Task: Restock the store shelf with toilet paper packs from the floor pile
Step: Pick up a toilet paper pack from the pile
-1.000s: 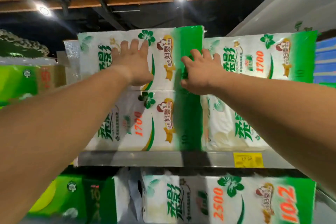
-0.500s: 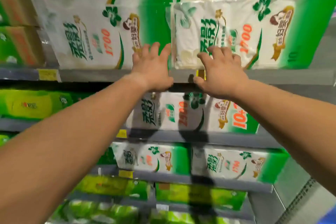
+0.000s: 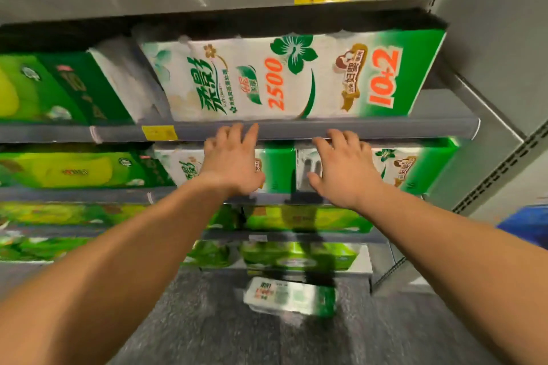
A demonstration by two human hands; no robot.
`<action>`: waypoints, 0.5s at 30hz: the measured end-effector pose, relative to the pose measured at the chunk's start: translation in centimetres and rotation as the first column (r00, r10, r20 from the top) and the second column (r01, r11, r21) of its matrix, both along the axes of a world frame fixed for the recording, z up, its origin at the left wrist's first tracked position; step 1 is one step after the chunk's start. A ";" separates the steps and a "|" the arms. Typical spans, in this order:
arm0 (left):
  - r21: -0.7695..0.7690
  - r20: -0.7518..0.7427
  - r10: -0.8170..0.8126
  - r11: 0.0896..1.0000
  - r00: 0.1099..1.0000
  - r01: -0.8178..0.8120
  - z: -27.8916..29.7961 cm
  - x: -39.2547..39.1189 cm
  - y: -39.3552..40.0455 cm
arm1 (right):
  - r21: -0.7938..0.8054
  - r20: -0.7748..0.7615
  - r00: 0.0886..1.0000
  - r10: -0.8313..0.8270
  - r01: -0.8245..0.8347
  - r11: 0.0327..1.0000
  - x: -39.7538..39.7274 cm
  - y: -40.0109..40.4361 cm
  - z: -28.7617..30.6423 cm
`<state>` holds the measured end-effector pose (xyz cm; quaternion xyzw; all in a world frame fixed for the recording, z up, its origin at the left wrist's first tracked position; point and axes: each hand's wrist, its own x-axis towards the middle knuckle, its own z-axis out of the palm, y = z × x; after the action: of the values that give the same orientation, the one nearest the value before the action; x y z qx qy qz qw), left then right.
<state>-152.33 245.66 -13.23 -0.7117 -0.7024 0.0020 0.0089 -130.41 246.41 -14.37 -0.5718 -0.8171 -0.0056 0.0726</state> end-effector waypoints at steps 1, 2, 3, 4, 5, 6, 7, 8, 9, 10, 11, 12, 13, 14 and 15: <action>-0.028 0.014 0.000 1.000 1.000 0.001 -1.3 -0.1 -0.2 | -0.028 -0.008 1.000 -0.012 0.011 1.000 0.1 -0.3 -1.3; -0.050 0.030 0.000 0.999 1.000 0.001 -2.6 -0.2 -0.3 | -0.051 -0.011 1.000 -0.022 0.021 0.998 0.2 -0.7 -2.6; -0.065 0.036 -0.002 0.998 0.999 0.004 -4.0 -0.3 -0.5 | -0.077 -0.010 0.999 -0.031 0.030 0.997 0.2 -1.2 -4.1; -0.077 0.035 -0.010 0.997 0.999 0.012 -5.6 -0.3 -0.7 | -0.104 -0.007 0.999 -0.038 0.037 0.994 0.3 -1.6 -5.7; -0.104 0.033 -0.021 0.994 0.999 0.024 -7.2 -0.4 -0.9 | -0.130 -0.005 0.999 -0.044 0.043 0.991 0.4 -2.0 -7.3; -0.147 0.037 -0.027 0.989 0.999 0.032 -8.9 -0.4 -1.1 | -0.158 -0.006 0.999 -0.050 0.049 0.986 0.4 -2.4 -9.0; -0.190 0.043 -0.032 0.981 0.999 0.039 -10.6 -0.4 -1.2 | -0.183 -0.011 0.998 -0.056 0.053 0.982 0.6 -2.7 -10.7; -0.217 0.051 -0.040 0.975 0.998 0.051 -12.5 -0.3 -1.4 | -0.210 -0.018 0.998 -0.061 0.056 0.976 0.7 -3.1 -12.5; -0.224 0.059 -0.054 0.972 0.997 0.066 -14.3 -0.2 -1.6 | -0.240 -0.026 0.997 -0.068 0.060 0.969 0.8 -3.4 -14.3; -0.223 0.064 -0.074 0.971 0.995 0.086 -16.3 -0.1 -1.9 | -0.260 -0.037 0.996 -0.075 0.062 0.964 0.9 -3.7 -16.2; -0.226 0.066 -0.093 0.968 0.993 0.106 -18.2 0.1 -2.3 | -0.276 -0.048 0.996 -0.078 0.062 0.959 1.1 -4.1 -18.2; -0.236 0.069 -0.111 0.964 0.991 0.124 -20.3 0.3 -2.7 | -0.286 -0.055 0.995 -0.082 0.063 0.956 1.1 -4.4 -20.2; -0.253 0.076 -0.126 0.957 0.989 0.141 -22.5 0.5 -3.1 | -0.303 -0.054 0.994 -0.090 0.069 0.950 1.2 -4.7 -22.3; -0.273 0.082 -0.137 0.950 0.987 0.154 -24.8 0.7 -3.4 | -0.329 -0.046 0.994 -0.097 0.076 0.941 1.3 -5.0 -24.5; -0.298 0.085 -0.143 0.941 0.986 0.162 -27.4 0.9 -3.7 | -0.354 -0.038 0.994 -0.098 0.078 0.932 1.5 -5.3 -26.9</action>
<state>-151.46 242.01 -40.59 -0.7566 -0.6363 0.0873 -0.1224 -128.92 241.09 -41.24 -0.6116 -0.7761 0.1533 -0.0087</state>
